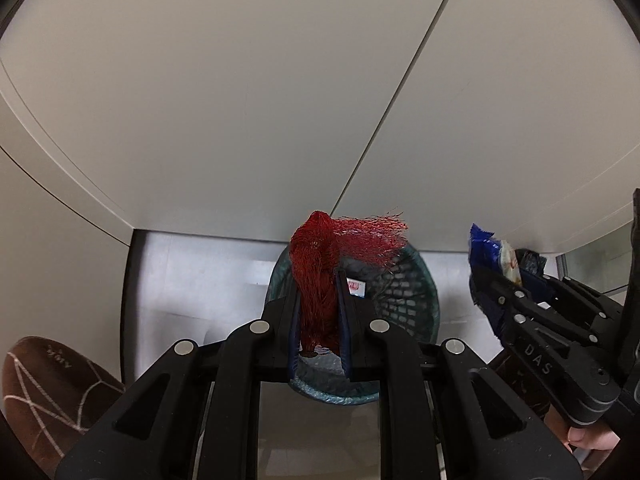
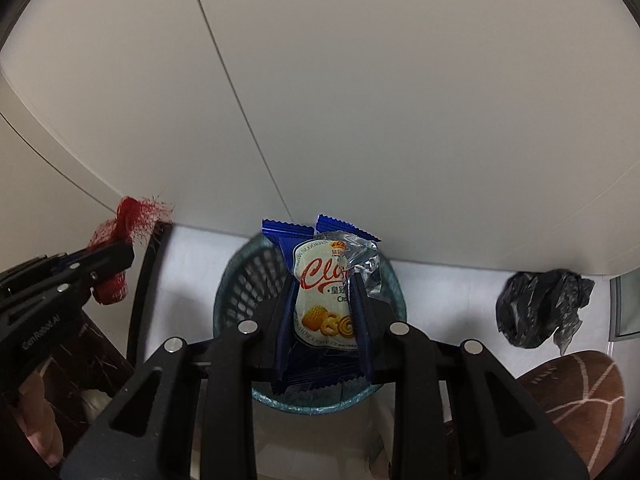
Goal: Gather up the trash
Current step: 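Open the right tool to drop the snack bag while the left tool releases the red net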
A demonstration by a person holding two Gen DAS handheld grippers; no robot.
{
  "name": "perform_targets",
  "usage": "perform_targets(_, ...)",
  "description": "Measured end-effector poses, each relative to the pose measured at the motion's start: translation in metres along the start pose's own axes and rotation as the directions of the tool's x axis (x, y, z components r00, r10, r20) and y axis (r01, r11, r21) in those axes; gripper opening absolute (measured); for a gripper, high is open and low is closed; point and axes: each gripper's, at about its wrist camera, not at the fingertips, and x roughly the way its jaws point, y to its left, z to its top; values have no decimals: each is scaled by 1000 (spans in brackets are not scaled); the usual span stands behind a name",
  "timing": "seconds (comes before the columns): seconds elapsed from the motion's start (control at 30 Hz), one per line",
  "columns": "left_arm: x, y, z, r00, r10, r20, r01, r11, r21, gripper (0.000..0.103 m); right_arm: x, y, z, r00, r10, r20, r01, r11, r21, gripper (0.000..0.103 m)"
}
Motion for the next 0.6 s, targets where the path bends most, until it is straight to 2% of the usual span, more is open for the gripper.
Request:
perform_targets(0.2,30,6,-4,999,12,-43,-12,1000,-8,14,31,7,-3,998,19,-66,-19,1000,-5,26)
perform_targets(0.5,42,7,-11,998,15,-59,-15,1000,-1,15,56,9,-10,993,37,-109,-37,999,-2,27)
perform_targets(0.6,44,10,-12,998,8,-62,-8,1000,-6,15,59,9,-11,993,39,-115,-39,999,-2,34)
